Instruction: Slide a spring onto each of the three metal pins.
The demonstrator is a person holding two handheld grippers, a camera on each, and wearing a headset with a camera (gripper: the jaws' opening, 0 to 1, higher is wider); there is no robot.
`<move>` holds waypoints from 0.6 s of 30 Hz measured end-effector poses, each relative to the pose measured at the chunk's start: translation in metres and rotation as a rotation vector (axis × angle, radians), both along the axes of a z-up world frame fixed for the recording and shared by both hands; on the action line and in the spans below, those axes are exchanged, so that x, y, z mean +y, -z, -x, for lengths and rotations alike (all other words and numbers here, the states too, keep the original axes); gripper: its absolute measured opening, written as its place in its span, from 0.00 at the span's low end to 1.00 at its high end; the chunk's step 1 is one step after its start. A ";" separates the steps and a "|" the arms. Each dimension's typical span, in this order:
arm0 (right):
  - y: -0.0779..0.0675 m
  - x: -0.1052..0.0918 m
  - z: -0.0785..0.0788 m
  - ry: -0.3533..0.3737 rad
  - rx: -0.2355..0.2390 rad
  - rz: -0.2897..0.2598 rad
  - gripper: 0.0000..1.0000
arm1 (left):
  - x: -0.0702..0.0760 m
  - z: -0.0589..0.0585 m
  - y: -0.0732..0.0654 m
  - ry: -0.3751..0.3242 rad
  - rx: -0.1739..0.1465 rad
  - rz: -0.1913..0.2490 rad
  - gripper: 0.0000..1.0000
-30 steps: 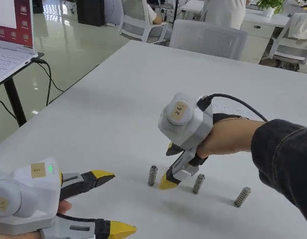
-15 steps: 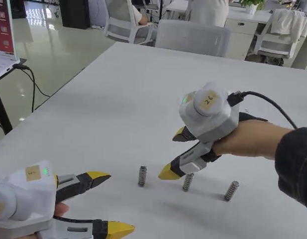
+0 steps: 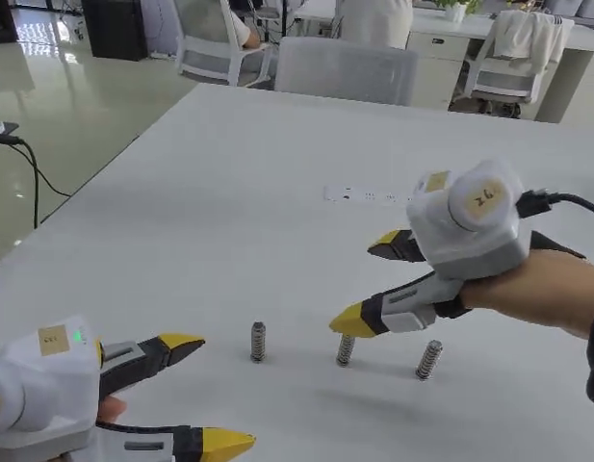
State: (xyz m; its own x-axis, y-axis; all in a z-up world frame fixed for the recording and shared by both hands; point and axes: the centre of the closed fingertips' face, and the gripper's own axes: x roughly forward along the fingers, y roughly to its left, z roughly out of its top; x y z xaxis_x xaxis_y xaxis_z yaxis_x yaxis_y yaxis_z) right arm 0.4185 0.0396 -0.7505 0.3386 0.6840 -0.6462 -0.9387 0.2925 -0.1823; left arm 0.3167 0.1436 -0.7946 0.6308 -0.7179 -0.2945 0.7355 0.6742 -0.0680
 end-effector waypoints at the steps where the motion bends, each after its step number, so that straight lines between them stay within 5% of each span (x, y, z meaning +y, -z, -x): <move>1: -0.001 -0.003 0.000 0.009 0.004 -0.011 0.67 | -0.001 -0.001 0.000 0.001 -0.001 0.000 0.69; 18: 0.011 -0.070 0.011 0.157 0.006 -0.090 0.71 | -0.006 -0.006 -0.001 0.005 0.007 -0.002 0.71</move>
